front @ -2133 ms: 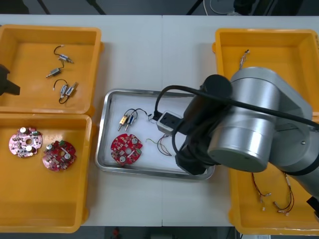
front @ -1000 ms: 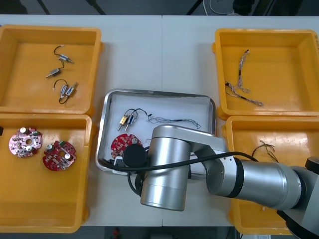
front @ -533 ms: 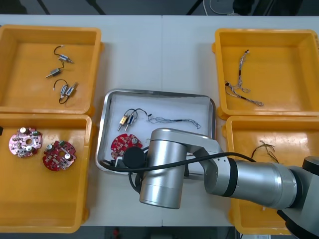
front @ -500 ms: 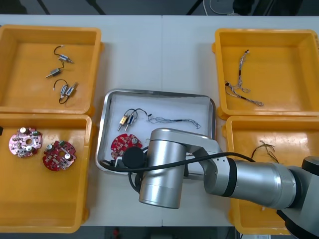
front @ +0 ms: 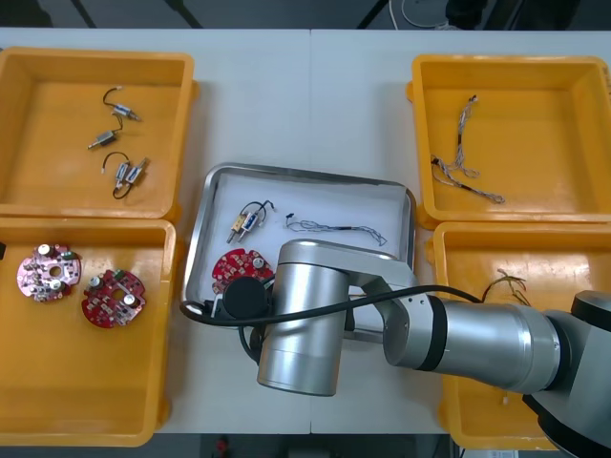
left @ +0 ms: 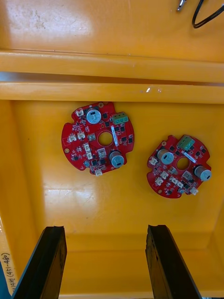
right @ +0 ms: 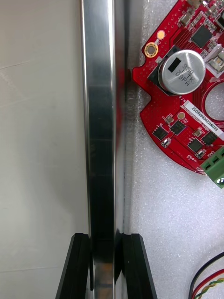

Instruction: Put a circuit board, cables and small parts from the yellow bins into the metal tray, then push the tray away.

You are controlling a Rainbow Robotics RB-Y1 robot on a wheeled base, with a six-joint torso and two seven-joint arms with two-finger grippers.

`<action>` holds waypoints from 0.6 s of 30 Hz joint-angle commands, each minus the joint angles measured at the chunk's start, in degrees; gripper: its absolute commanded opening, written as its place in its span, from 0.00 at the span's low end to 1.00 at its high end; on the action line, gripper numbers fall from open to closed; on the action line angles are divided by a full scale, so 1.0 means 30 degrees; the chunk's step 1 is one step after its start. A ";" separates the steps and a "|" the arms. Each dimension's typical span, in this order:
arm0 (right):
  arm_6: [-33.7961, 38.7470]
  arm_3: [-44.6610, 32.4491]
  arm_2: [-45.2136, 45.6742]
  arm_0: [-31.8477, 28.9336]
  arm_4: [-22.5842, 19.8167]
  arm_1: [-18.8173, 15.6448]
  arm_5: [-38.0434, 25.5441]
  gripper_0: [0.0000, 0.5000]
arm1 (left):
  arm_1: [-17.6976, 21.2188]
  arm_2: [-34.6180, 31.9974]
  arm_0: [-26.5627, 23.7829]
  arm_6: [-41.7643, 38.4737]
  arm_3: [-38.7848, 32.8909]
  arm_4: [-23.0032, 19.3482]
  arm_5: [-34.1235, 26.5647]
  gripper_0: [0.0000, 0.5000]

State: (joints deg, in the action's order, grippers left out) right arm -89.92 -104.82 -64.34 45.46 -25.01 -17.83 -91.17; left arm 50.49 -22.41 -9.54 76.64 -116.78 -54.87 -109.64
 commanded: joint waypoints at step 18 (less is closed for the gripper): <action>-0.0555 -0.0159 -0.0351 0.3214 -0.0395 -0.1587 0.1592 0.00 | 0.0835 -0.0556 0.0366 0.1494 -0.0564 0.0184 -0.0119 1.00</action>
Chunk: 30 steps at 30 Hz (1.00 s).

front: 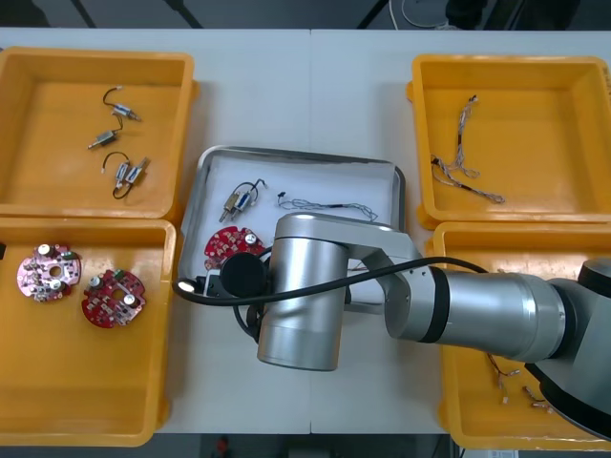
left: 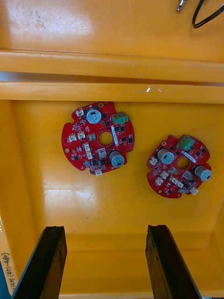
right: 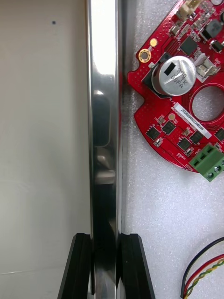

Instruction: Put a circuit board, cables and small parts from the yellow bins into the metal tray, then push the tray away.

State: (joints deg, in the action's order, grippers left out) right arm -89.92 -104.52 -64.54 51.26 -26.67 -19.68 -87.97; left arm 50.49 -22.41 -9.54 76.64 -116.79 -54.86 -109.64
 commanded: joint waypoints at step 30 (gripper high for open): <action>-0.2196 0.3493 -0.0284 0.4270 0.2708 -0.0763 0.3835 0.00 | 0.0835 -0.0556 0.0366 0.1494 -0.0563 0.0181 -0.0119 1.00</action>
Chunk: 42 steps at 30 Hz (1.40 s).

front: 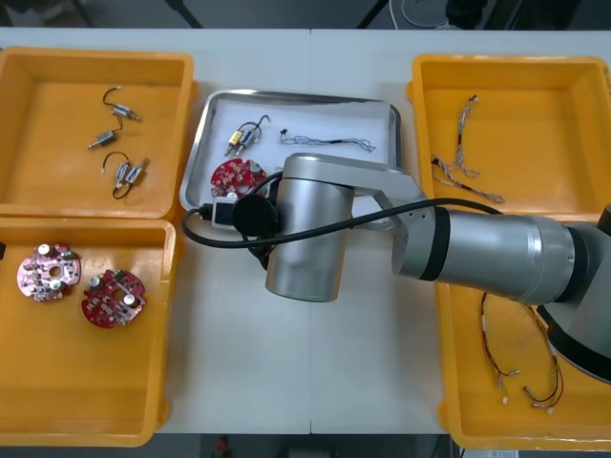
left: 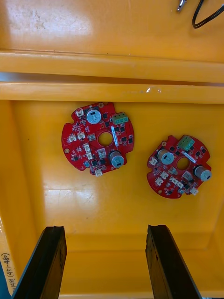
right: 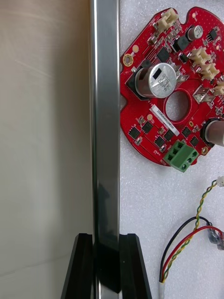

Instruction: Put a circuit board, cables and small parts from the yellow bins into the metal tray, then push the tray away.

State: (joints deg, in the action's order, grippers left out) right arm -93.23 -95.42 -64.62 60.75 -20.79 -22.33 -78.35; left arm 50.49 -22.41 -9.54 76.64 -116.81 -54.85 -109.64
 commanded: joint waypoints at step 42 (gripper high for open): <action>-0.3055 0.7491 0.0386 0.2602 0.2155 0.0558 0.7043 0.80 | 0.0835 -0.0556 0.0366 0.1494 -0.0557 0.0177 -0.0119 1.00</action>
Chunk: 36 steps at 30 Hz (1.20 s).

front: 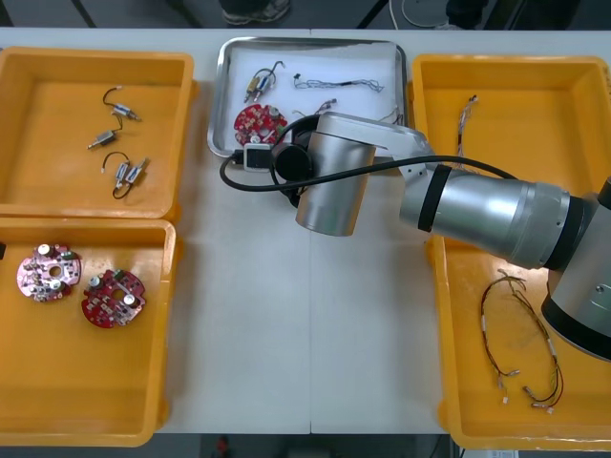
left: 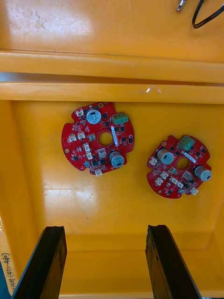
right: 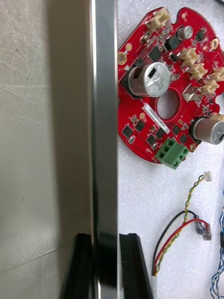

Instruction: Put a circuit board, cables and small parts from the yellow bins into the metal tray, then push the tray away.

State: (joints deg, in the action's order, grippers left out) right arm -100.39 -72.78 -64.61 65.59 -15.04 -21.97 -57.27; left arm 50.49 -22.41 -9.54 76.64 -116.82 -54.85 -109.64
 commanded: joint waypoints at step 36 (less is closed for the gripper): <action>0.1237 -1.8132 1.3568 -0.7419 -0.1050 0.0115 -1.7575 1.00 | 0.0834 -0.0556 0.0366 0.1494 -0.0553 0.0177 -0.0119 1.00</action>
State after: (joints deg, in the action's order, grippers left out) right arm -99.67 -123.62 -28.66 45.31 -17.80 -21.63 -109.67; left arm 50.50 -22.42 -9.53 76.64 -116.84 -54.84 -109.64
